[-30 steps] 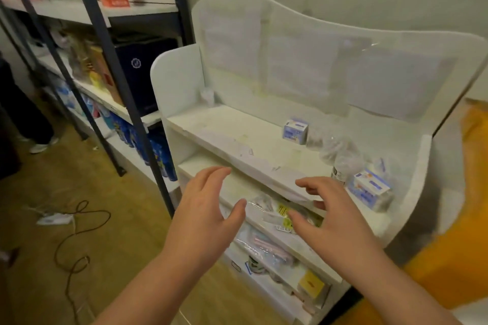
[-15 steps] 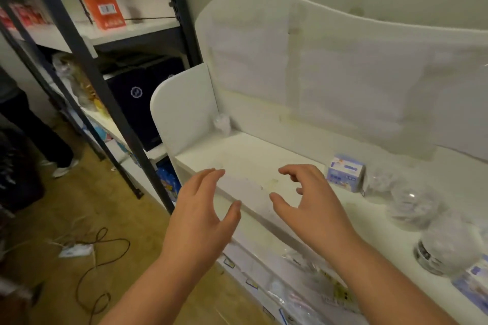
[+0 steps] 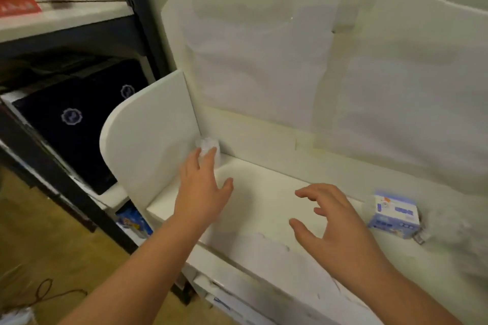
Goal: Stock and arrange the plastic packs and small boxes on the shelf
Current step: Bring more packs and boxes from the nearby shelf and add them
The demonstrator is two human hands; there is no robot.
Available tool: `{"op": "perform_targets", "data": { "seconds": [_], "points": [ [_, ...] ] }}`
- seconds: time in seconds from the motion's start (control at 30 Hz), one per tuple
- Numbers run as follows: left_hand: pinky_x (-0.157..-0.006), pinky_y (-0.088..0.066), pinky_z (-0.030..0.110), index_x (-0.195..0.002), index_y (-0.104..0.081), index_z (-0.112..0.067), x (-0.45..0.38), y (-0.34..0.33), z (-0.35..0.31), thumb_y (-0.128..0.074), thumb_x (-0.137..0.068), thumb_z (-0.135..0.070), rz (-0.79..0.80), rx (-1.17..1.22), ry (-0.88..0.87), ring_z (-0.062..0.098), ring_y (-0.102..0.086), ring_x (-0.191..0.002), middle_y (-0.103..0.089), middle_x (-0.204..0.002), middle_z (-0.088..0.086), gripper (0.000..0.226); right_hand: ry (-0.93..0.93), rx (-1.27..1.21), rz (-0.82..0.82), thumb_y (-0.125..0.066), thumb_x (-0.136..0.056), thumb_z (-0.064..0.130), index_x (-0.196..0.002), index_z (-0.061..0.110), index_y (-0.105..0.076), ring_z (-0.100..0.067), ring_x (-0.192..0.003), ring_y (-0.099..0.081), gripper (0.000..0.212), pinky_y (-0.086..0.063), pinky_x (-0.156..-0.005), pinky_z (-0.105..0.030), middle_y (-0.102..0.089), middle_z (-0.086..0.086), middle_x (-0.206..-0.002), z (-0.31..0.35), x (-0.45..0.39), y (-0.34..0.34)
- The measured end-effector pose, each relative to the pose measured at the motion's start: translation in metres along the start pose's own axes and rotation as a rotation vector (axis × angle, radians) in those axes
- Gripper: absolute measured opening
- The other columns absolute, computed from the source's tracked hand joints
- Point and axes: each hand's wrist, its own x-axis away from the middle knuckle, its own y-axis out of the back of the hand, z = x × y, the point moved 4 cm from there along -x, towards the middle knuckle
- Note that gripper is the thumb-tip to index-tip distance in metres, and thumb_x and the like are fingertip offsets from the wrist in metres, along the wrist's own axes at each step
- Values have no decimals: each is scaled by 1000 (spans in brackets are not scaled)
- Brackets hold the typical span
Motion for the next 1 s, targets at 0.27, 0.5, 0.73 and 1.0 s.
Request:
{"op": "perform_targets", "data": {
  "seconds": [0.27, 0.5, 0.73, 1.0],
  "points": [
    [-111, -26, 43, -147, -33, -22, -81, -45, 35, -72, -84, -26, 49, 76, -8, 38, -24, -141, -14, -157, 17, 75, -124, -9, -101, -69, -78, 41, -111, 51, -54, 1, -113, -53, 37, -47, -89, -19, -47, 28, -124, -10, -19, -13],
    [-95, -35, 19, -131, -49, -28, -86, -45, 28, -73, -81, -25, 15, 259, -197, 15, -51, -112, -33, -124, -12, 56, -126, -57, -173, -76, -80, 21, -109, 41, -61, -5, -113, -55, 38, -48, -90, -16, -50, 24, -120, -11, -29, -15],
    [-92, -26, -3, -130, -46, -41, -34, -35, -54, -62, -82, -50, 124, 387, -486, -7, -41, -117, -36, -132, -16, 51, -253, 130, -334, -73, -79, 32, -107, 48, -55, -1, -102, -57, 37, -53, -82, -24, -49, 30, -116, -39, -17, 50],
    [-96, -28, 1, -128, -50, -38, 0, -49, -133, -65, -80, -50, 234, 546, -707, -9, -40, -122, -39, -130, -15, 52, -376, 596, -195, -68, -82, 27, -130, 23, -53, -21, -115, -48, 51, -38, -90, -27, -49, 3, -129, -68, 12, 93]
  ]
}}
